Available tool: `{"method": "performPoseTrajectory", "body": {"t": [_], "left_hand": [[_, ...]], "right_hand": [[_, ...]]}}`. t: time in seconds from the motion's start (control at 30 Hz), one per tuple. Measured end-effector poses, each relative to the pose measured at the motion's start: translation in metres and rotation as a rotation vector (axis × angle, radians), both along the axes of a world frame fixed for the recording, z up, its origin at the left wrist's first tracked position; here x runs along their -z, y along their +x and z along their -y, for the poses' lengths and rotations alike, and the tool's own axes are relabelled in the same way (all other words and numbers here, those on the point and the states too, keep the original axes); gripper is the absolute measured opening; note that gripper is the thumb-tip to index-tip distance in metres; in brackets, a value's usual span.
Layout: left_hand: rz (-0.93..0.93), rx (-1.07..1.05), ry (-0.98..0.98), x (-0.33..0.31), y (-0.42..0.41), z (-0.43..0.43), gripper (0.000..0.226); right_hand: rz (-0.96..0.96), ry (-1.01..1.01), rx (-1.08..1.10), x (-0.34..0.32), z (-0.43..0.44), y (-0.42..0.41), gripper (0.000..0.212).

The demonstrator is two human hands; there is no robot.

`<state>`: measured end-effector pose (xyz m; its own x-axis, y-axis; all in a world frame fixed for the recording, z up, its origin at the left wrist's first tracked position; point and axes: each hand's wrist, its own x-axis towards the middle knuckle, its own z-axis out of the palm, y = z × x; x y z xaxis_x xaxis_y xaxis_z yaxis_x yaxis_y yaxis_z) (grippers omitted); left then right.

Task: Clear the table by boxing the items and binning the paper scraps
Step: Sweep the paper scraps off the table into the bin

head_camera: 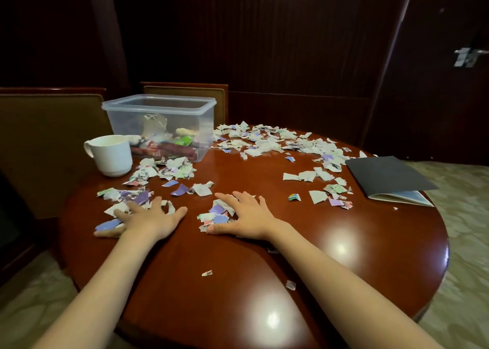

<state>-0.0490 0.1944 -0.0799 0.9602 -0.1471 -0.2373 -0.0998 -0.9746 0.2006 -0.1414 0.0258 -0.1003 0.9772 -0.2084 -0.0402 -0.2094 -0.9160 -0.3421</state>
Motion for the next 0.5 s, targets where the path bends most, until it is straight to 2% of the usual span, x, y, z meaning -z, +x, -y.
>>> {"method": "performPoseTrajectory", "body": {"t": [0.1,0.23,0.37,0.5], "left_hand": [[0.017,0.074,-0.005,0.005,0.002,0.007,0.079],[0.087,0.180,-0.005,0.012,0.001,0.021,0.060],[0.135,0.191,-0.035,0.019,0.004,0.027,0.049],[0.176,0.292,-0.071,0.023,-0.007,0.037,0.045]], "right_hand": [[0.057,-0.057,-0.049,0.003,-0.011,0.009,0.069],[0.145,-0.062,-0.088,0.006,-0.019,0.014,0.055],[0.158,-0.097,-0.058,0.006,-0.019,0.013,0.043],[0.252,-0.070,-0.041,0.007,-0.023,0.013,0.030]]}}
